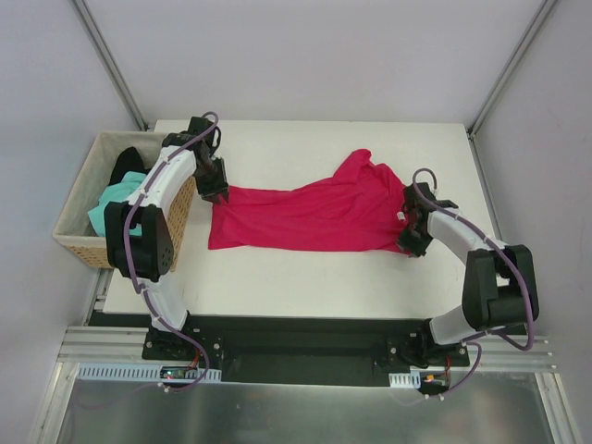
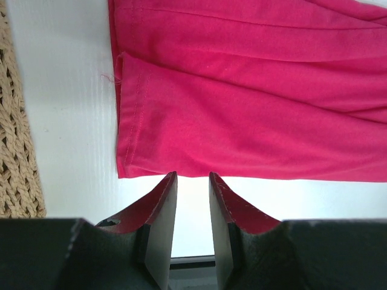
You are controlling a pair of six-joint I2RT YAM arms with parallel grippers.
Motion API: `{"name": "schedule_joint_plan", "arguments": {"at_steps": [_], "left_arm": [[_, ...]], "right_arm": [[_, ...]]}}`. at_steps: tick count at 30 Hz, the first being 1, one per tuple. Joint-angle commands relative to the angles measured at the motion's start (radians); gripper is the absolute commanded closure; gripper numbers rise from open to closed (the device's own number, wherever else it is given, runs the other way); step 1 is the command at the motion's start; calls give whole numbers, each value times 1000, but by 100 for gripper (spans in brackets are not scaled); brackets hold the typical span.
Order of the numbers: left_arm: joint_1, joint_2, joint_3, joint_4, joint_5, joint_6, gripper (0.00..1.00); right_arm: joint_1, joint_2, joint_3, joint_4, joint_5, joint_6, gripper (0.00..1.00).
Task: Fold and stack the t-shirts
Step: Fold the flattened tshirt in 1/3 of the way
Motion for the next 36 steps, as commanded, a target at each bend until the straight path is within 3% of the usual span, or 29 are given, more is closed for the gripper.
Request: {"name": "schedule_joint_plan", "arguments": {"at_steps": [1, 16, 21, 36], "left_arm": [[-6, -45, -8, -18, -19, 1, 73], [-7, -19, 12, -35, -17, 33, 73], [-7, -25, 2, -39, -22, 35, 73], [-7, -23, 15, -59, -56, 24, 73]], "right_arm": [[-13, -75, -23, 13, 62, 53, 72], [-59, -150, -54, -43, 150, 69, 69], [-61, -112, -51, -29, 148, 67, 58], [-59, 10, 52, -6, 133, 37, 58]]}}
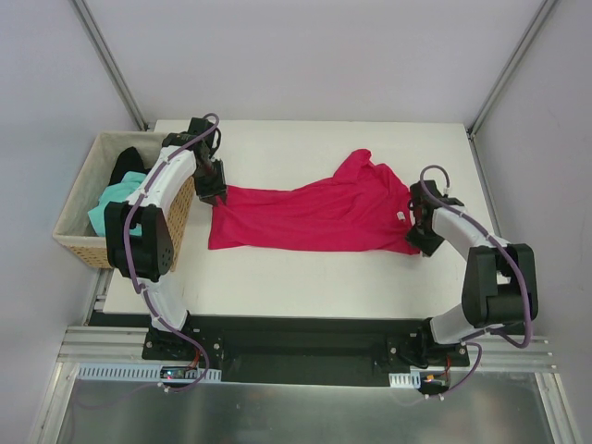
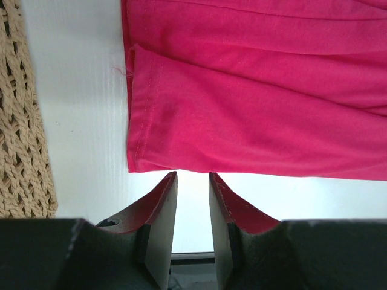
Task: Fold and stack the t-shirts
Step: Fold the flattened tshirt in 1/3 of the way
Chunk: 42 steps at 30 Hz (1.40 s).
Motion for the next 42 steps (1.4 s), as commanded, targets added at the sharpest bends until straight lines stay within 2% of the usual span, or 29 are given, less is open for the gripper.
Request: {"name": "schedule_joint_plan", "arguments": {"at_steps": [1, 28, 32, 35, 40, 42], "left_arm": [[-6, -21, 16, -37, -29, -1, 73], [-6, -9, 10, -45, -36, -16, 73], [-6, -13, 1, -45, -38, -18, 73], [-6, -16, -1, -46, -40, -21, 73], [-6, -22, -7, -46, -41, -24, 73], [-6, -22, -10, -46, -43, -24, 73]], "right_arm": [[-5, 16, 63, 8, 9, -9, 58], [35, 56, 20, 25, -26, 17, 60], [43, 60, 11, 25, -29, 28, 64], [44, 59, 7, 22, -29, 38, 72], [41, 56, 2, 12, -14, 52, 99], [41, 50, 0, 5, -9, 58, 99]]}}
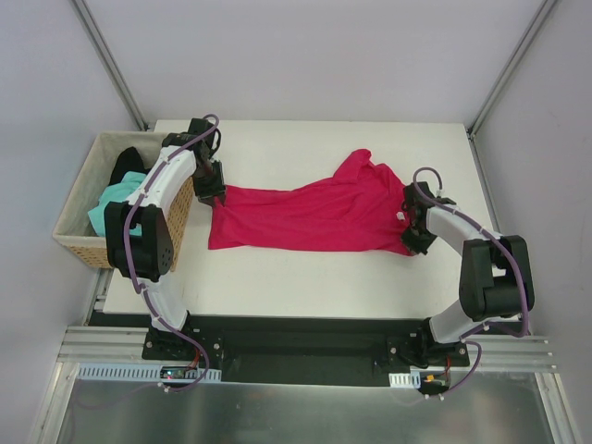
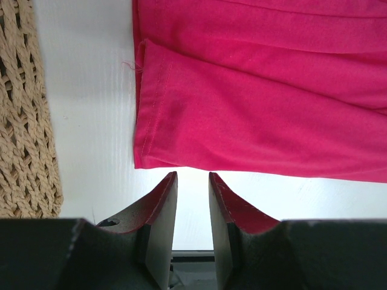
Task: Fold and stack the t-shirts
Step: Fold the flattened tshirt in 1/3 of the way
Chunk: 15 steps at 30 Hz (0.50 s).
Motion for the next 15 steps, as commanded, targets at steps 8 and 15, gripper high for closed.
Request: {"name": "schedule_joint_plan", "arguments": {"at_steps": [8, 15], "left_arm": [[-6, -9, 5, -25, -2, -17, 73], [-6, 5, -45, -22, -2, -6, 74]], "right_arm": [[5, -36, 14, -77, 81, 31, 99], [3, -33, 25, -111, 113, 6, 99]]}}
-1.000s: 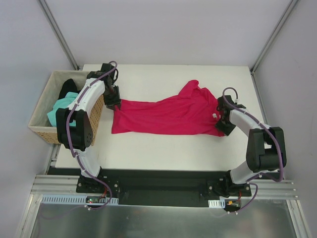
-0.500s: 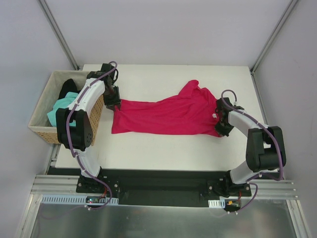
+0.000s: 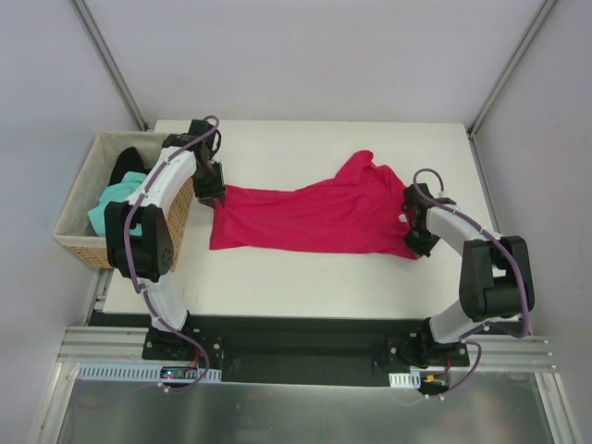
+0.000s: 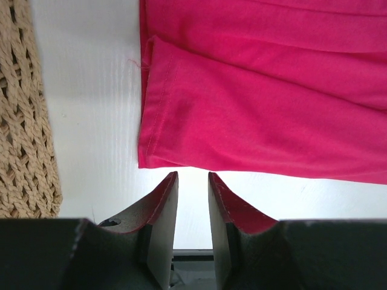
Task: Fold and stack the t-shirts
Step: Fold the flattened tshirt in 1/3 of the way
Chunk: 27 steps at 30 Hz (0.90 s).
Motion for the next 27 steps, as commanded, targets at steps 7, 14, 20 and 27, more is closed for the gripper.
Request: {"name": "schedule_joint_plan", "arguments": {"at_steps": [7, 14, 20, 27], "left_arm": [[-6, -13, -113, 1, -7, -10, 75], [-6, -10, -117, 11, -12, -5, 75], [-6, -7, -82, 12, -21, -13, 75], [-5, -4, -16, 12, -20, -14, 74]], "right_arm": [[-3, 2, 50, -69, 74, -45, 99], [-10, 48, 88, -81, 120, -98, 99], [-17, 68, 105, -81, 127, -104, 99], [-26, 90, 136, -89, 137, -96, 99]]}}
